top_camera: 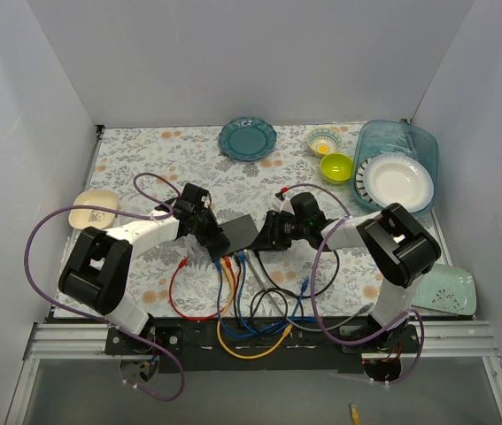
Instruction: Pull the plug from the switch port
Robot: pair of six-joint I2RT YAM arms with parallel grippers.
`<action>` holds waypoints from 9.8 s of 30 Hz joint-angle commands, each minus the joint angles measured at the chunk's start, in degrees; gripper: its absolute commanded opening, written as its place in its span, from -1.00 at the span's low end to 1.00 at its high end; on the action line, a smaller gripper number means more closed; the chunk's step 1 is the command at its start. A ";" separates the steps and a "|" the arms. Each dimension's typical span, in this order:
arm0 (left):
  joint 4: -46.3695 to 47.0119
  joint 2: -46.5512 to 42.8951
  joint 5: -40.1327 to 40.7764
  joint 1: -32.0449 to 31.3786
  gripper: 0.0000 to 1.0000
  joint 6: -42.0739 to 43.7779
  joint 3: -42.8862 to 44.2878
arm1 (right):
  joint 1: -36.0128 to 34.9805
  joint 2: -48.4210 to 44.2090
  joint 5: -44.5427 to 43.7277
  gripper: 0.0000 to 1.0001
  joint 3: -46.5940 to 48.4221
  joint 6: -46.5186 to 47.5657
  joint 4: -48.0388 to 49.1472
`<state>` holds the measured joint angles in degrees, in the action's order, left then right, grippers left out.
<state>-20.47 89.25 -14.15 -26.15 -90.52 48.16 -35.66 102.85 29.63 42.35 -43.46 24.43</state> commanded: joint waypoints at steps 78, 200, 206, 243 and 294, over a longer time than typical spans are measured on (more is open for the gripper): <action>8.52 -6.89 -6.33 -2.41 -0.51 1.31 2.11 | 4.28 -18.99 -22.34 0.01 -5.00 11.21 -28.56; 7.73 -0.67 -10.72 6.55 -0.38 1.40 -3.51 | -6.08 -8.02 -3.88 0.06 4.58 3.56 -8.96; 7.20 0.48 -10.63 7.52 -0.40 2.28 -3.95 | -8.99 -3.53 -2.99 -0.03 5.11 0.93 -7.99; 6.58 -0.83 -12.65 8.93 -0.43 4.21 -7.12 | -3.63 8.86 -12.48 -0.19 3.52 -23.07 6.26; 8.43 3.21 -9.05 10.68 -0.56 2.63 -5.53 | -3.10 16.60 -9.77 -0.48 14.78 -14.20 -5.09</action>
<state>-8.73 91.72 -25.26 -15.31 -89.32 44.58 -39.00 115.77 23.07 58.08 -61.25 25.54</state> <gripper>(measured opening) 0.220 0.246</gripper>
